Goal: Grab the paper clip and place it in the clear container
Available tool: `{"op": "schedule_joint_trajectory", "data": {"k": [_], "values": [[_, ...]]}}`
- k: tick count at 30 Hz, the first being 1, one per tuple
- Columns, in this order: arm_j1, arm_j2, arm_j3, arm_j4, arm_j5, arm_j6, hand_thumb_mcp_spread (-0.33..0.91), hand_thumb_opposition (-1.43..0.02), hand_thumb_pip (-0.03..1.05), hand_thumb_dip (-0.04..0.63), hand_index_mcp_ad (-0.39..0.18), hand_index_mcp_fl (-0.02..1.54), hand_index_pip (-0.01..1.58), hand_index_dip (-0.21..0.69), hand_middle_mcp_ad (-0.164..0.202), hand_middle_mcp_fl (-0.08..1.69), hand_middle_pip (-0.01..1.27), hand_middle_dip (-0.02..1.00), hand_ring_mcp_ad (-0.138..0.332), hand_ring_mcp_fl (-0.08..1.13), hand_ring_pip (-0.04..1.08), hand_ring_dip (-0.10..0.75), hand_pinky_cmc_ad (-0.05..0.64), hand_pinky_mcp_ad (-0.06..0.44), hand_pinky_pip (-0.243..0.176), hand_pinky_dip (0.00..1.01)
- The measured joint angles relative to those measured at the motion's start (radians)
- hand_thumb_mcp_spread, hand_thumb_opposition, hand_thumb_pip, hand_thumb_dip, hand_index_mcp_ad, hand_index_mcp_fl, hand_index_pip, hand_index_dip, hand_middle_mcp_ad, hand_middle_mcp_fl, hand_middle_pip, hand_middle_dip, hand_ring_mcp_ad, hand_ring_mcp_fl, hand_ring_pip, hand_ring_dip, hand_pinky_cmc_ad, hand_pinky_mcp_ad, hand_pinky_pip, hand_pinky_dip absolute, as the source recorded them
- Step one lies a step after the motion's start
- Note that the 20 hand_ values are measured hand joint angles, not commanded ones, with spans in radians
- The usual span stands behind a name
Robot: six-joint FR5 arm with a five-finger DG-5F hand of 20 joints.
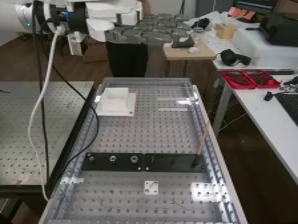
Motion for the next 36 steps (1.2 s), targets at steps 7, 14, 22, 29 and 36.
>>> {"op": "schedule_joint_trajectory", "data": {"k": [7, 14, 22, 29, 36], "values": [[-0.015, -0.027, -0.069, 0.069, 0.063, 0.047, 0.17, -0.21, 0.35, 0.054, 0.019, 0.0, 0.02, 0.016, 0.024, 0.0, 0.06, 0.05, 0.07, 0.0, 0.02, 0.028, 0.065, 0.07, -0.01, 0.12], [-0.037, -0.067, -0.122, 0.139, 0.094, 0.093, 0.3, -0.59, 0.46, 0.099, -0.019, 0.02, 0.07, 0.016, 0.026, 0.01, 0.1, 0.11, 0.087, 0.0, 0.08, 0.072, 0.227, 0.229, -0.03, 0.34], [-0.068, -0.111, -0.147, 0.188, 0.097, 0.125, 0.29, -0.7, 0.54, 0.127, -0.024, 0.06, 0.1, 0.016, 0.024, 0.01, 0.12, 0.16, 0.12, 0.0, 0.09, 0.098, 0.316, 0.265, -0.063, 0.4], [-0.103, -0.155, -0.151, 0.211, 0.094, 0.15, 0.32, -0.74, 0.57, 0.176, -0.047, 0.13, 0.29, 0.016, 0.024, 0.01, 0.12, 0.16, 0.12, 0.0, 0.09, 0.098, 0.333, 0.274, -0.075, 0.41], [-0.146, -0.205, -0.134, 0.221, 0.068, 0.17, 0.32, -0.77, 0.63, 0.194, -0.054, 0.22, 0.61, 0.016, 0.028, 0.0, 0.13, 0.16, 0.119, 0.0, 0.09, 0.098, 0.333, 0.278, -0.075, 0.41]]}}
